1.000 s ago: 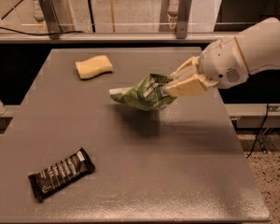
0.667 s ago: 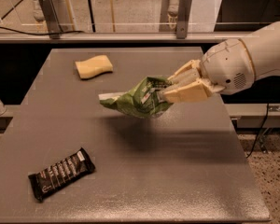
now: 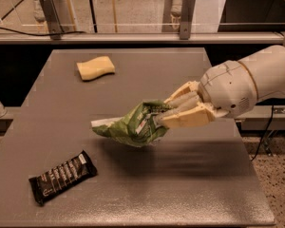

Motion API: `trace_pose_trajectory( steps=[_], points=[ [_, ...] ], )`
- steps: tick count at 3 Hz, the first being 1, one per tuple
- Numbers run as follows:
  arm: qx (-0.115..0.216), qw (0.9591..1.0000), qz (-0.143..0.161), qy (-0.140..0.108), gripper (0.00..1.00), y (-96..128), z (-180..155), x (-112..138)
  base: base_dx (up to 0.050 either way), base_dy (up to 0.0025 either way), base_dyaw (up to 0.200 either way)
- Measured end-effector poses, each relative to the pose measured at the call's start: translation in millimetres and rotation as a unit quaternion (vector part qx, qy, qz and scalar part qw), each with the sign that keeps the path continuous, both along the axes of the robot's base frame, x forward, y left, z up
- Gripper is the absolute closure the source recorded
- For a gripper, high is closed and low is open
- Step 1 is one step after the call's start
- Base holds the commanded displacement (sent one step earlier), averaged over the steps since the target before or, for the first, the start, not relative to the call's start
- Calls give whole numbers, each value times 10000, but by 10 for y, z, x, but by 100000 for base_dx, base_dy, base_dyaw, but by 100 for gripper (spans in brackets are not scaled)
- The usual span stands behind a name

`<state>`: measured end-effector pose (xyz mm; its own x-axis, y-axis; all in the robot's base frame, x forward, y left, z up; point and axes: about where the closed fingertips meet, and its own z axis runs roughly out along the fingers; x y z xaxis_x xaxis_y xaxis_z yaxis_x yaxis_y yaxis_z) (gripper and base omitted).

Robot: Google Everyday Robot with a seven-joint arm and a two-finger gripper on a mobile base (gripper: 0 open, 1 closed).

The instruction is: Move green jalapeno chip bag near rxbar chocolate

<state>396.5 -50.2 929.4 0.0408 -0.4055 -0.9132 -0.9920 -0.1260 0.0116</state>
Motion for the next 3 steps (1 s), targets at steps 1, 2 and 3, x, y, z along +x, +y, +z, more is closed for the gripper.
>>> trace_pose_trajectory(
  steps=[1,2,3],
  points=[
    [0,10000,0,0,100,0,0,0,0,0,0],
    [-58,9991,328,-279,100,64,-23,9,0,0,0],
    [-158,9945,830,-615,100,168,-194,61,0,0,0]
  ],
)
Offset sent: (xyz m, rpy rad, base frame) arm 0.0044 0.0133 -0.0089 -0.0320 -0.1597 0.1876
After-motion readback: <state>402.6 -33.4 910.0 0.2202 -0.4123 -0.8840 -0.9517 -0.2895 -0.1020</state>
